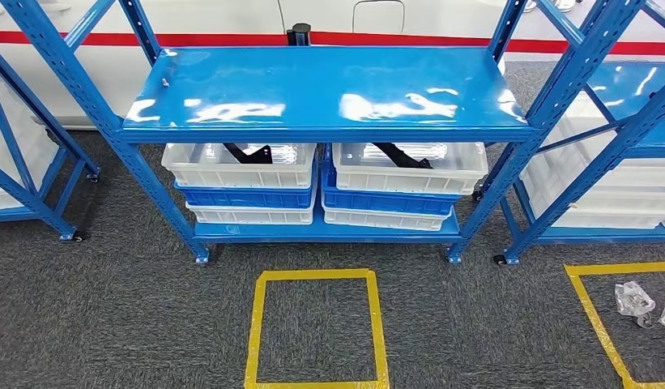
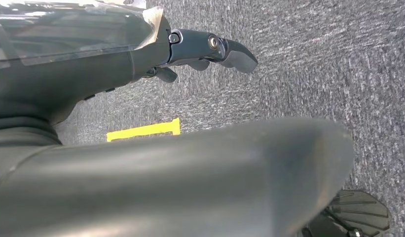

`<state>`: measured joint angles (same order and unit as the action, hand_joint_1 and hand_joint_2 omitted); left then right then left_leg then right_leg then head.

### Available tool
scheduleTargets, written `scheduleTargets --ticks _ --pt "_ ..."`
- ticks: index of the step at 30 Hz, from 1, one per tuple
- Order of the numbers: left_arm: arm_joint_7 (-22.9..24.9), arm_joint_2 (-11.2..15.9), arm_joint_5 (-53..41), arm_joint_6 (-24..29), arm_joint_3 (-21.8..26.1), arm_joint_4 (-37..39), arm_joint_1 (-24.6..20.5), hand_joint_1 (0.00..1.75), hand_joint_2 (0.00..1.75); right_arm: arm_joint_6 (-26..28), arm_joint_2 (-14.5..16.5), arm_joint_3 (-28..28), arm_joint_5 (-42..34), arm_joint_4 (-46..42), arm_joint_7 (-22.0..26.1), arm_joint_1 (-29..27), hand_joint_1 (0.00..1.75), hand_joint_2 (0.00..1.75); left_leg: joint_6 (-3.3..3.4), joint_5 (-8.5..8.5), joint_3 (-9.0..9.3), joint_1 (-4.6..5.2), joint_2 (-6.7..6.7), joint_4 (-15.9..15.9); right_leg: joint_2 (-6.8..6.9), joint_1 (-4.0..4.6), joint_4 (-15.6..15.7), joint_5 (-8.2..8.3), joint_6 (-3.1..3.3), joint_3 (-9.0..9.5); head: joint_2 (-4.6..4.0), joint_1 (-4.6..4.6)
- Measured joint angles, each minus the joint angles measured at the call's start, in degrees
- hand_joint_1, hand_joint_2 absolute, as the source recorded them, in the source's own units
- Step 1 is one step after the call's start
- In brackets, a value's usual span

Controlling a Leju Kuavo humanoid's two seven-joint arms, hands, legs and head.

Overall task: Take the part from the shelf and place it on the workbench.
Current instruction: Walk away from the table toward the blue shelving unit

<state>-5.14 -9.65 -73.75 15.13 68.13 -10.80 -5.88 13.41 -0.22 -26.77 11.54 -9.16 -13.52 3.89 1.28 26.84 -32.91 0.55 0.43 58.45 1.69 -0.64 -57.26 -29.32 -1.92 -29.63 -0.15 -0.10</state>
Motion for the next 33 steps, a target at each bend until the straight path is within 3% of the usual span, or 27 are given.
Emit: scheduleTargets --ticks 21,22,25,26,33 --pt "0.00 0.01 0.00 0.00 0.00 0.00 0.00 0.00 0.00 -0.01 -0.02 0.00 0.00 0.00 0.01 0.01 0.00 0.00 0.08 0.00 0.00 -0.19 0.00 0.04 0.00 0.13 0.04 0.07 -0.12 0.00 0.00 -0.01" --pt "0.00 0.01 0.00 0.00 0.00 0.00 0.00 0.00 0.44 -0.01 -0.02 0.00 0.00 0.00 0.01 0.01 0.00 0.00 0.08 0.00 0.00 -0.19 0.00 0.04 0.00 0.13 0.04 0.07 -0.12 0.00 0.00 -0.01" --pt "0.01 0.01 0.00 -0.07 0.00 0.00 0.00 0.00 1.75 0.04 -0.02 0.00 -0.04 0.00 -0.01 0.01 0.00 1.31 0.08 0.00 0.00 -0.18 0.00 0.04 0.00 0.13 0.04 0.07 -0.12 0.00 0.00 -0.01" --pt "0.08 0.01 -0.02 -0.30 0.00 0.00 0.00 0.00 1.75 0.16 -0.01 0.01 -0.16 0.00 -0.01 0.00 0.00 1.75 0.08 0.00 0.00 -0.17 0.00 0.04 0.00 0.13 0.04 0.07 -0.12 0.00 0.00 -0.01" --pt "1.34 0.42 3.30 -2.34 -4.32 -0.37 0.78 0.00 1.75 0.60 0.67 1.97 -2.00 -0.18 0.12 -0.72 0.00 1.75 0.08 0.00 0.00 -0.17 0.00 0.04 0.00 0.12 0.04 0.07 -0.13 0.01 0.00 -0.01"
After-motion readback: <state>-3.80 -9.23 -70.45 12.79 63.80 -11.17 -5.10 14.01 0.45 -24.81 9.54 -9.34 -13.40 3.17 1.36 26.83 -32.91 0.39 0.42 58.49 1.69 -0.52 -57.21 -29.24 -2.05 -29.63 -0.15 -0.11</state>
